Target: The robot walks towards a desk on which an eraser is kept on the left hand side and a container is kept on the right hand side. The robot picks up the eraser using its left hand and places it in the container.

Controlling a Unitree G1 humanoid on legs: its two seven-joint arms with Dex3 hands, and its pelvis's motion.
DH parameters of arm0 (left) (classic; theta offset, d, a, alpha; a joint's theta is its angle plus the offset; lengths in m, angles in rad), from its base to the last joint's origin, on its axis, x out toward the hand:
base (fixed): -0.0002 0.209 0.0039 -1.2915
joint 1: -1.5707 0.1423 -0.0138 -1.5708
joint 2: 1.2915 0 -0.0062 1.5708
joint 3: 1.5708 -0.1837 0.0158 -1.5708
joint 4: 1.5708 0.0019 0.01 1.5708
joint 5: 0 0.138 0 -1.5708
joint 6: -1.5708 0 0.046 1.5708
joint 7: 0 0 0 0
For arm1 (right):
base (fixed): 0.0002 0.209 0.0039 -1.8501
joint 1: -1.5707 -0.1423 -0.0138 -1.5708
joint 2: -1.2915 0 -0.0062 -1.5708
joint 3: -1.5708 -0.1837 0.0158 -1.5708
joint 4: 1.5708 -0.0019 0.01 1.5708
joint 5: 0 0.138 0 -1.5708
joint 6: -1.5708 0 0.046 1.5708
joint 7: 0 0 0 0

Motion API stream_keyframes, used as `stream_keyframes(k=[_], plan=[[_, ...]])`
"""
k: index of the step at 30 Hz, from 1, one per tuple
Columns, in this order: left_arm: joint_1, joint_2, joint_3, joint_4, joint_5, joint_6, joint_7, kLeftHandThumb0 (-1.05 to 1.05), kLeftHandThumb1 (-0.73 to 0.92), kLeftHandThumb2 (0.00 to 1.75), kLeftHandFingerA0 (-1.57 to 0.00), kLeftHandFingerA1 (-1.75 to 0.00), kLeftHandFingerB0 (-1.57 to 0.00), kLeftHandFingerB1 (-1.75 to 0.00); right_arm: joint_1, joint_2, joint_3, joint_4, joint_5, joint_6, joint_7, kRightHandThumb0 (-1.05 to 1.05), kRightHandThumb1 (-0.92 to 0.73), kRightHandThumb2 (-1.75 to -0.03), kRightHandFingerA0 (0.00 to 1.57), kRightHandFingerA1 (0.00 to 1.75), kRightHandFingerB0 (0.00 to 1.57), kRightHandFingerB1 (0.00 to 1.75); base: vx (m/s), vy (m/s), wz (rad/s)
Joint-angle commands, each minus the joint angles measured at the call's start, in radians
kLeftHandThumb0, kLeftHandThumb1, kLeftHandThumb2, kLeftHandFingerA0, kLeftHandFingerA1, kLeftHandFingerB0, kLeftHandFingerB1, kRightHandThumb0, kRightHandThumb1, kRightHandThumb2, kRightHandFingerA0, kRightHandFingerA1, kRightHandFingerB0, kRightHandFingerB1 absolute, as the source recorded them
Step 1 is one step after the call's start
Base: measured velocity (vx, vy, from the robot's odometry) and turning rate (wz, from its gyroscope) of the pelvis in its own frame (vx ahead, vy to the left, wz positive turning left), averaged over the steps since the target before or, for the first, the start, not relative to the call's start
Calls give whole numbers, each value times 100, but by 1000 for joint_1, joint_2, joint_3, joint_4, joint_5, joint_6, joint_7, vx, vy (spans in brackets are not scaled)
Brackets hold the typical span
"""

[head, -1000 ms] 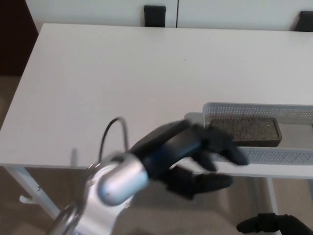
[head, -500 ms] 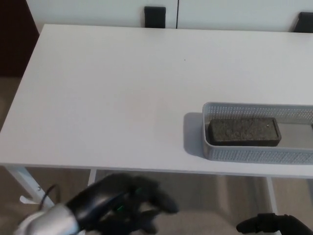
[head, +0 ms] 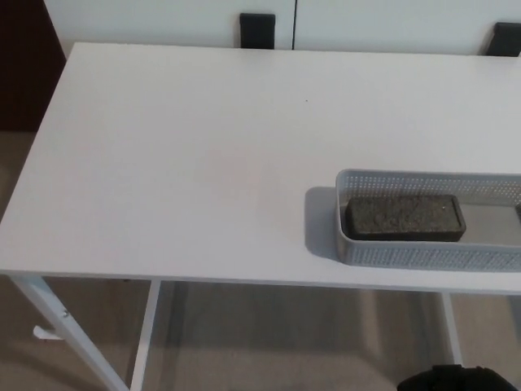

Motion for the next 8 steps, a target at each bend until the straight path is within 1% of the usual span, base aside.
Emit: stream_keyframes(k=[1, 2, 3, 4, 5, 6, 8], plan=[[-67, 63, -12, 504, 160, -363, 378, -92, 73, 108, -5, -23, -12, -15, 52, -16, -52, 34, 19, -46, -47, -24, -49, -54, 67, 52, 62, 49, 0, 0, 0], [-78, 64, -14, 528, 157, -371, 382, -89, 71, 109, -2, -24, -8, -16, 50, -17, -50, 44, 16, -56, -48, -25, -48, -54, 67, 52, 62, 49, 0, 0, 0], [-83, 65, -16, 536, 157, -375, 384, -89, 71, 109, -2, -24, -8, -16, 50, -17, -51, 44, 17, -57, -48, -25, -48, -54, 67, 52, 62, 49, 0, 0, 0], [-95, 64, -13, 558, 150, -385, 385, -90, 71, 109, -4, -22, -7, -14, 48, -18, -50, 49, 15, -63, -51, -26, -48, -53, 67, 52, 62, 49, 0, 0, 0], [-103, 64, -10, 576, 145, -394, 390, -95, 73, 109, -7, -18, -10, -10, 48, -17, -52, 55, 16, -73, -52, -26, -47, -53, 67, 52, 62, 49, 0, 0, 0], [-108, 65, -10, 588, 145, -399, 403, -93, 72, 109, -5, -16, -6, -10, 49, -17, -51, 59, 15, -82, -54, -27, -48, -53, 68, 52, 62, 49, 0, 0, 0], [-113, 65, -8, 600, 141, -397, 405, -95, 73, 109, -5, -13, -6, -8, 49, -18, -52, 62, 16, -85, -52, -30, -48, -53, 68, 52, 62, 49, 0, 0, 0]])
